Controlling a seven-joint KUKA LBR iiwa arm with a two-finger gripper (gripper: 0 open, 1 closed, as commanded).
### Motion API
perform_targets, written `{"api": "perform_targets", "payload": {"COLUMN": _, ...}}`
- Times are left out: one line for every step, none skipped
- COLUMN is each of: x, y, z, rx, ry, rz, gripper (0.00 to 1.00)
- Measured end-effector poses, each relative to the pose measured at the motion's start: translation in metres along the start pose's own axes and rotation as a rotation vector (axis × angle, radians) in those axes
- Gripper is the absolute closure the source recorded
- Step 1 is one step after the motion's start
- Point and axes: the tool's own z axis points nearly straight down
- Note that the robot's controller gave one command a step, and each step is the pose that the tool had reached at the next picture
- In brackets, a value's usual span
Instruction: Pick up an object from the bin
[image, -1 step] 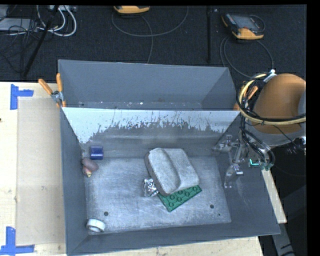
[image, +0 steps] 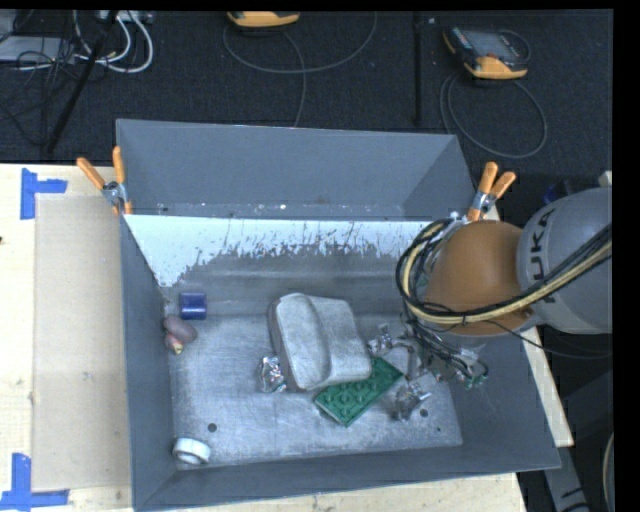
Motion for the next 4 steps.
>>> {"api": "perform_targets", "payload": {"x": -0.01, "y": 0.052, "z": -0.027, "rx": -0.009, "ry": 0.013, "rz": -0.087, "gripper": 0.0}}
{"api": "perform_targets", "payload": {"x": 0.003, "y": 0.064, "z": -0.025, "rx": -0.01, "ry": 0.017, "rz": -0.203, "gripper": 0.0}}
{"api": "perform_targets", "payload": {"x": 0.0, "y": 0.076, "z": 0.001, "rx": -0.005, "ry": 0.002, "rz": 0.031, "gripper": 0.0}}
{"api": "perform_targets", "payload": {"x": -0.002, "y": 0.076, "z": 0.0, "rx": -0.006, "ry": 0.008, "rz": 0.029, "gripper": 0.0}}
